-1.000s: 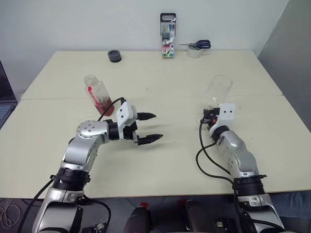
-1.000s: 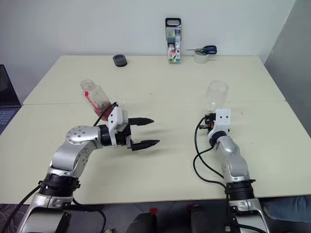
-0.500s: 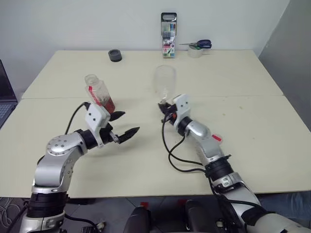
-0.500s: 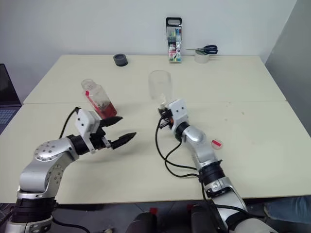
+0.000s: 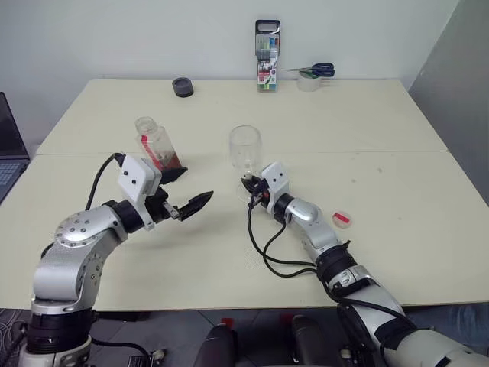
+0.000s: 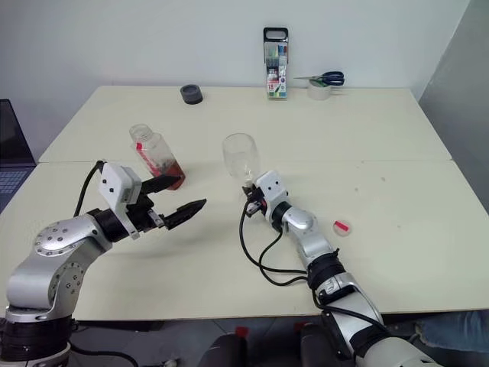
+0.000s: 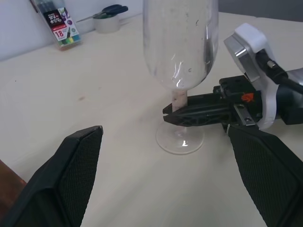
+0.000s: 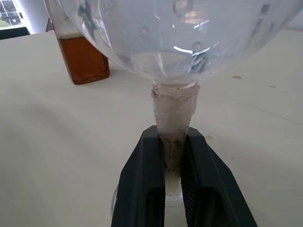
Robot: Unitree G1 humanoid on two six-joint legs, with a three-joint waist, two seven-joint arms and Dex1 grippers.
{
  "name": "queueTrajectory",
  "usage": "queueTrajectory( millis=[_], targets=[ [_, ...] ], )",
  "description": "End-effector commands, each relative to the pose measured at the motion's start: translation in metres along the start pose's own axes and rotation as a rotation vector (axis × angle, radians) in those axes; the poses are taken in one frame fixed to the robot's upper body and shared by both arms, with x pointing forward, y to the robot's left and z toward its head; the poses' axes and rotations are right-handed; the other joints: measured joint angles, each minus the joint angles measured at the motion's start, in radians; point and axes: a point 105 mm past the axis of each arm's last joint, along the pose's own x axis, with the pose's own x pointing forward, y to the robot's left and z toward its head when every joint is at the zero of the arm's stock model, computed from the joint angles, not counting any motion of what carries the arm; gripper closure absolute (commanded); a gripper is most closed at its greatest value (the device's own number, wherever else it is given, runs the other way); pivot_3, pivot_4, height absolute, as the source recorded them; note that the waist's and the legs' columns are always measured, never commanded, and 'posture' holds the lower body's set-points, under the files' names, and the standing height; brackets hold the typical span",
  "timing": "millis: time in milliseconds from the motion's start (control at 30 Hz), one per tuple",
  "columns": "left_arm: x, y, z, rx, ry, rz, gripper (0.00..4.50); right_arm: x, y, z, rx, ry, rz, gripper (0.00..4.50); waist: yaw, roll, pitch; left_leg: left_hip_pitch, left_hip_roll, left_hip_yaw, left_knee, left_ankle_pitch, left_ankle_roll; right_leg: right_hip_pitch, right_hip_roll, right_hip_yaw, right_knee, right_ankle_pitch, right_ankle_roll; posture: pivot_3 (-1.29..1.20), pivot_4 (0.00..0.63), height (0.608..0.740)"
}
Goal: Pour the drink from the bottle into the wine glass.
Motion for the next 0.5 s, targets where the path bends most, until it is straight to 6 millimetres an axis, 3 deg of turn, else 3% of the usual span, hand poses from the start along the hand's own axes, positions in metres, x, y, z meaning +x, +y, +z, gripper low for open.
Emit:
queueTrajectory(
  millis=[33, 367, 500],
  targets=[
    [-0.0036, 0.0019, 0.0157, 0.041, -0.041, 0.008, 0.0, 0.0032, -0.001, 0.009, -0.007, -0.026, 0.009, 3.43, 0.0, 0.0, 0.0, 0.0, 0.0, 0.0, 0.0, 0.0, 0.0, 0.0, 0.0, 0.0, 0.0, 0.0, 0.0, 0.0, 0.15, 0.74],
    [0.0006, 0.0029, 0.0168, 0.047, -0.062, 0.007, 0.0, -0.0011, -0.0021, 0.0113, -0.015, -0.035, 0.02, 0.01, 0.0, 0.0, 0.0, 0.0, 0.0, 0.0, 0.0, 0.0, 0.0, 0.0, 0.0, 0.0, 0.0, 0.0, 0.0, 0.0, 0.15, 0.74],
    [0.0024, 0.0043, 0.0221, 0.044, -0.086, 0.013, 0.0, -0.0043, -0.0034, 0.012, -0.015, -0.03, 0.028, 0.01, 0.0, 0.0, 0.0, 0.0, 0.0, 0.0, 0.0, 0.0, 0.0, 0.0, 0.0, 0.0, 0.0, 0.0, 0.0, 0.0, 0.15, 0.74]
  ],
)
